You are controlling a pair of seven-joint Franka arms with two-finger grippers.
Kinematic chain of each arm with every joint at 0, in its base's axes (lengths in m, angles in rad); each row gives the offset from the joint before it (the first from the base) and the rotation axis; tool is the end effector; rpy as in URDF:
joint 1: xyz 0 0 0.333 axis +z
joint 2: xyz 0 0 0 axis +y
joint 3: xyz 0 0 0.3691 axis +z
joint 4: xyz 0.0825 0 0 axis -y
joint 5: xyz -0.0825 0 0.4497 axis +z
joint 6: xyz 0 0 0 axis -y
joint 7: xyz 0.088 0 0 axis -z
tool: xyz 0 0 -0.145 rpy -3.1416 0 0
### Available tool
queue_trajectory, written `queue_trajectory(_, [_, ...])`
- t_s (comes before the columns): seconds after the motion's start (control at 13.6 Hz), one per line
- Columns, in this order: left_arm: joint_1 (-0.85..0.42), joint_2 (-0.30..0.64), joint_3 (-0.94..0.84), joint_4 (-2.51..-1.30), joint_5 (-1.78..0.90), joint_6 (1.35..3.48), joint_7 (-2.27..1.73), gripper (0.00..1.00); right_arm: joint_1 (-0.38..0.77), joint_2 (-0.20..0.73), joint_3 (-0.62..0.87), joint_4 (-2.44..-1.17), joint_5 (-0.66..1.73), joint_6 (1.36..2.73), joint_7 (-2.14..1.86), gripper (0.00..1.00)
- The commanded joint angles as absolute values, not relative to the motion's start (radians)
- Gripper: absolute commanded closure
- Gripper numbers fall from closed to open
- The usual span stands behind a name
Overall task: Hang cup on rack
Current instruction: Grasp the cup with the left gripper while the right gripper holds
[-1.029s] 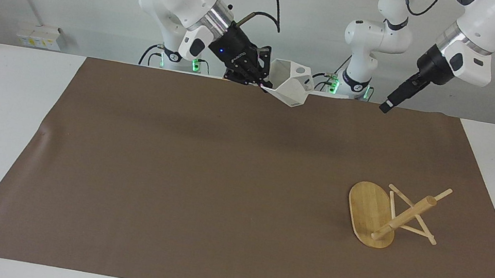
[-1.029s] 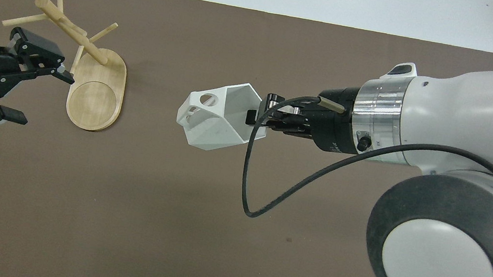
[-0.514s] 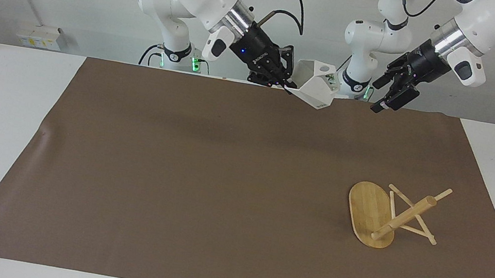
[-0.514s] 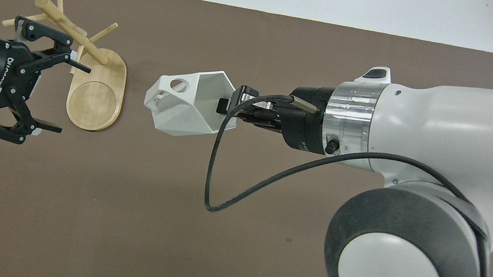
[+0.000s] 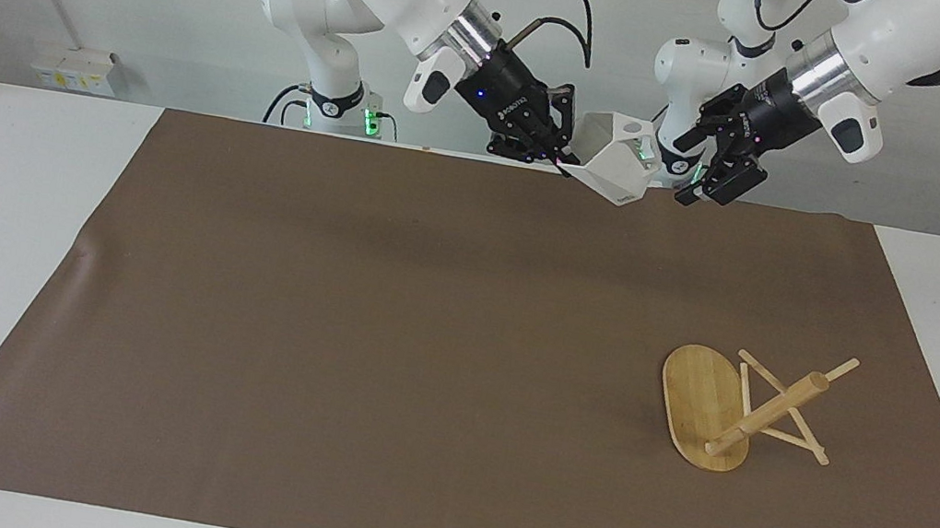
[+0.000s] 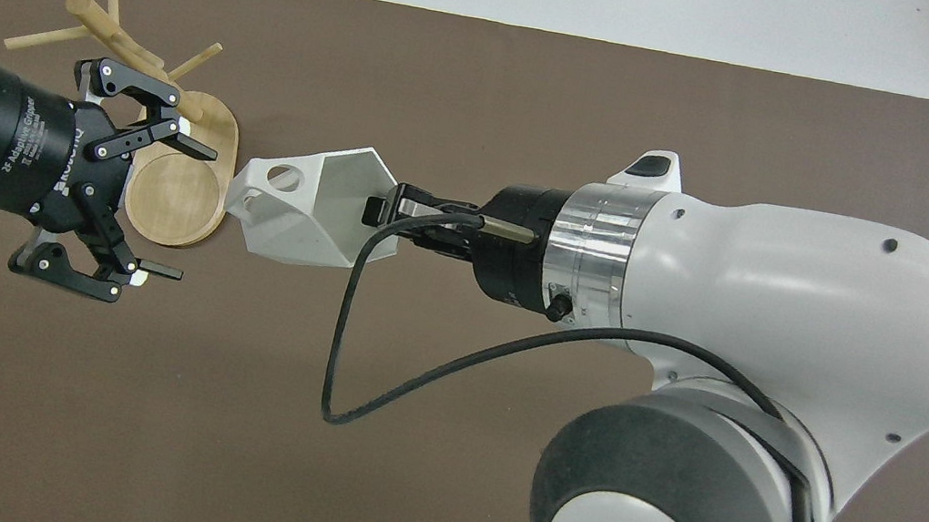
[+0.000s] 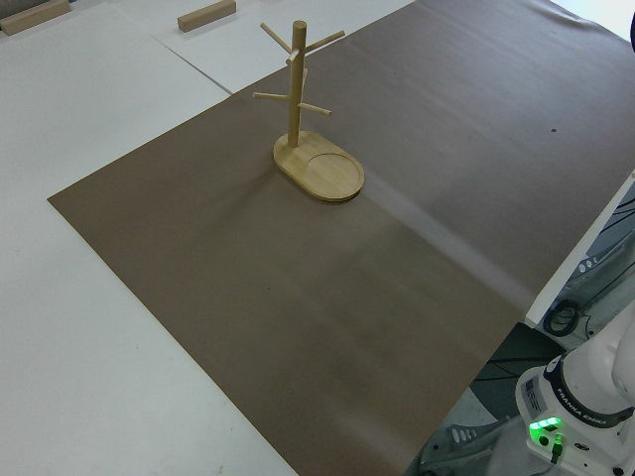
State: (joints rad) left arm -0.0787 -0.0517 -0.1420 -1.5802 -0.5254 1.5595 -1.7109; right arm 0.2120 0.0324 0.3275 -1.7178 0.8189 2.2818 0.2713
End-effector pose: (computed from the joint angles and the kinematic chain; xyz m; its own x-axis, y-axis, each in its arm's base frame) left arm 0.5698 -0.2054 0.6839 0.0724 0.8662 -0.4944 0.9938 -0.1044 -0.0374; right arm 0.5855 0.3914 0.6377 0.9823 -0.1617 0.0943 -0.0281 -0.6254 -0.7798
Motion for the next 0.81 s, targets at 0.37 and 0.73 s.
queue_trajectory(0.37, [-0.104,-0.094,-0.140,-1.693,-0.632,1.670,-1.833,0.00,0.201,0.006,0.331,-1.747,0.853,2.304,0.282,1.00])
queue_trajectory(0.73, [-0.123,-0.101,-0.141,-1.730,-0.647,1.719,-1.847,0.00,0.196,0.008,0.330,-1.746,0.853,2.306,0.282,1.00])
